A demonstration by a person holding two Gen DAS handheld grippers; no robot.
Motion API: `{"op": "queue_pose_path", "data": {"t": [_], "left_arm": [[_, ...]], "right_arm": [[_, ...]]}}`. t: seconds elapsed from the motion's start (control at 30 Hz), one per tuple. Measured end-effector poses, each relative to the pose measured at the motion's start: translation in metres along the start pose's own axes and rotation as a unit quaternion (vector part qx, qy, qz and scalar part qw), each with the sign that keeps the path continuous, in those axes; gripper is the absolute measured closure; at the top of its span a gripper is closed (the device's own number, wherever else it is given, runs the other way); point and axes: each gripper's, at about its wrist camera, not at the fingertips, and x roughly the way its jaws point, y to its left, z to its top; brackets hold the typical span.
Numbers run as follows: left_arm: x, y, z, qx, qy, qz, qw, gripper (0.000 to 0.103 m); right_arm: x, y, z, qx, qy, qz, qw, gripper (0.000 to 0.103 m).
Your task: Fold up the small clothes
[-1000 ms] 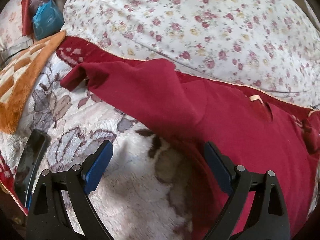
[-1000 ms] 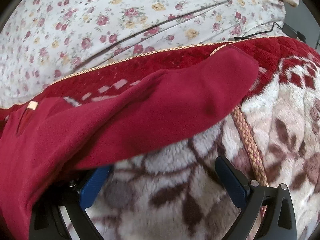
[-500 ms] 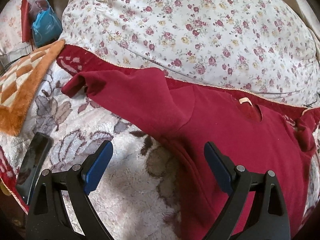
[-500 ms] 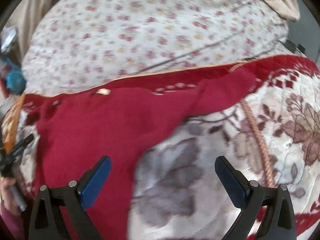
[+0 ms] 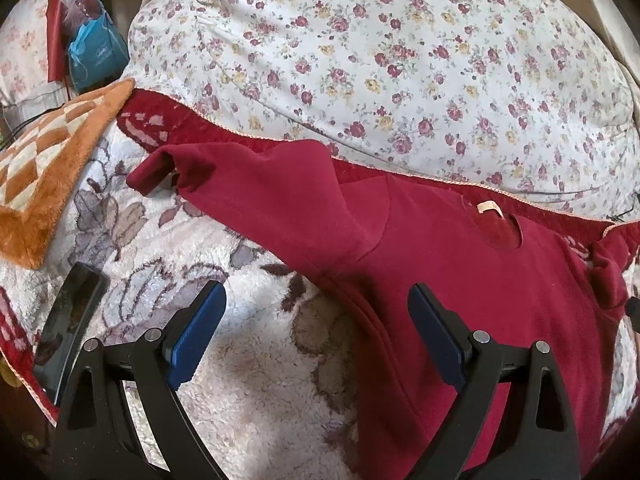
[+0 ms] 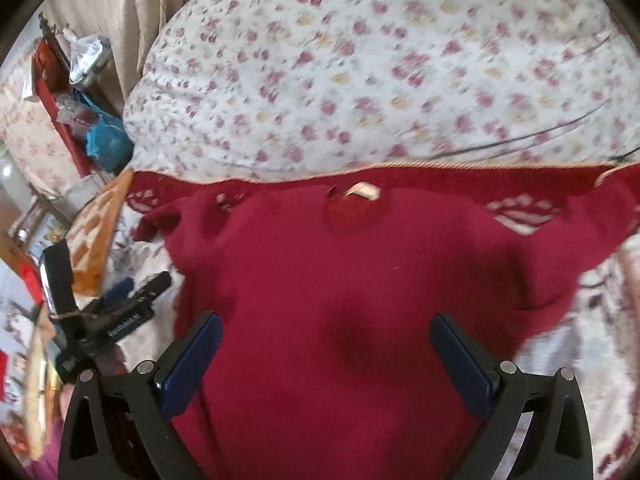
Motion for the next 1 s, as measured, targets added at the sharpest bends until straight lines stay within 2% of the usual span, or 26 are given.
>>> {"op": "queue_pose_path", "data": {"t": [0.07,0.4,0.8,1.0], "left_arm": [[0.002,0.0,0.001,-0.002,0.0,0.003,1.0,0.011],[0.018,-0.007,0.0,0.013,0.013,0.009,0.9998,0.011],[0.024,-0.015,-0.001,0.022,0.013,0.012,0.9996,0.011],[0.025,-0.016,-0.001,0.023,0.011,0.011,0.9996,0.011]], "right_arm": [[0.01,0.003,0.003,-0.001,0.002,0.004,1.0,0.0],[0.031,0.009,0.011,-0.069,-0.028,-0.068,0.995,0.0],[0.049,-0.005,0.008,-0.048,-0.019,-0.108,0.993,0.0],[0.054,-0.006,0.007,-0.043,-0.014,-0.109,0.993,0.0]]}}
